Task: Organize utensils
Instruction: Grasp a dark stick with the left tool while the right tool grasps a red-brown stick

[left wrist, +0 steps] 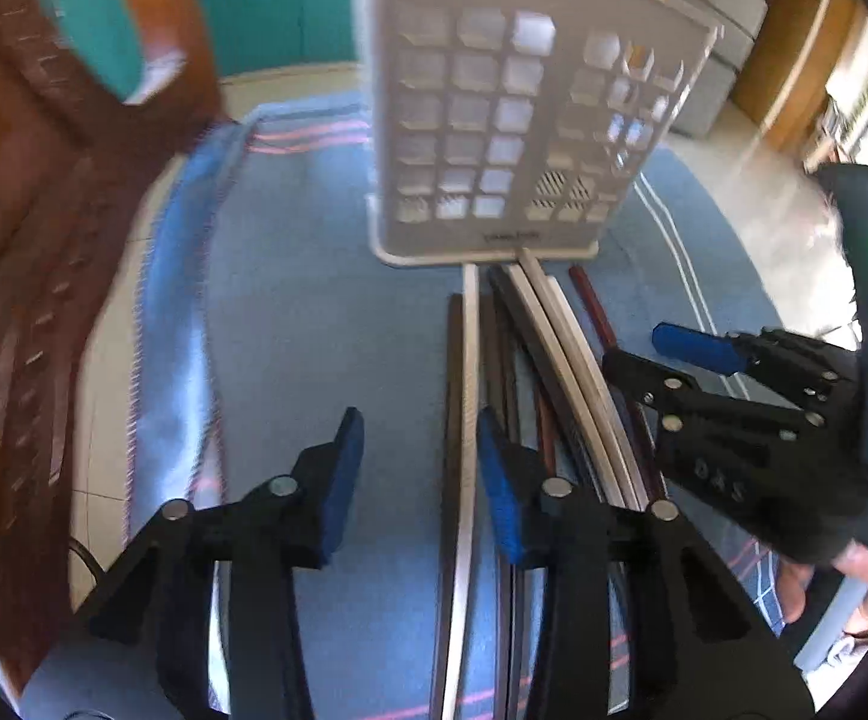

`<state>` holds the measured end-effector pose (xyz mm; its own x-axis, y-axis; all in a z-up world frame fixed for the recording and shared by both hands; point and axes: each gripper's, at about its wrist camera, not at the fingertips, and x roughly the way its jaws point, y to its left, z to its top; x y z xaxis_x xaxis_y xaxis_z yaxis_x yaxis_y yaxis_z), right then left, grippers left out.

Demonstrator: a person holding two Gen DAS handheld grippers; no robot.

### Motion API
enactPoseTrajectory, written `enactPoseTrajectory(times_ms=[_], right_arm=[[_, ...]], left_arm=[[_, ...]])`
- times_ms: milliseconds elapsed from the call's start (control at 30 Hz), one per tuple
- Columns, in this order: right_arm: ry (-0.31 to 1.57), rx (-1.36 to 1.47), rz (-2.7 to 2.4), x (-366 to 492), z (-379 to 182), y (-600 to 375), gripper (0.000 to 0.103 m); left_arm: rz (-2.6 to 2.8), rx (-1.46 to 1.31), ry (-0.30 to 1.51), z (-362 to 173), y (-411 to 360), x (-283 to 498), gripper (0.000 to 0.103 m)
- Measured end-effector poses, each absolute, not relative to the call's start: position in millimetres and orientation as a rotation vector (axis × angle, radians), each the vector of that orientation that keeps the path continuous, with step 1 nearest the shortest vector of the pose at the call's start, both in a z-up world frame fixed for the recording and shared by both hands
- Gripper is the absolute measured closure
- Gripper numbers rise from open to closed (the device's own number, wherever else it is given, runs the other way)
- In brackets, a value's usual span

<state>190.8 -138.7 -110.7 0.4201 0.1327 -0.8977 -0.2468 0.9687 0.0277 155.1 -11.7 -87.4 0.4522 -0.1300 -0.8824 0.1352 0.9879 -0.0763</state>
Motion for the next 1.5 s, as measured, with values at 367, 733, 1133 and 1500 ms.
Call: enactPoseTrajectory(times_ms=[367, 733, 1133, 1500], right_arm=[[1.105, -0.167, 0.186, 178.5, -117.9, -141.8, 0.063], [1.102, -0.151, 0.16, 165.1, -116.3, -143.4, 0.056], [1.096, -0.17, 0.139, 172.6, -116.3, -141.2, 0.054], [1.092, -0.169, 0.134, 175.4, -116.4, -144.7, 0.049]], left_arm=[[-0.195, -0.024, 1.096, -107.6, -20.9, 143.9, 0.087], [-0.114, -0.107, 1.069, -104.9, 12.6, 128.0, 0.1], [-0.15, -0.082, 1.089, -109.7, -9.4, 134.6, 0.087], [-0.061, -0.013, 1.077, -114.7, -17.6, 142.6, 0.075]])
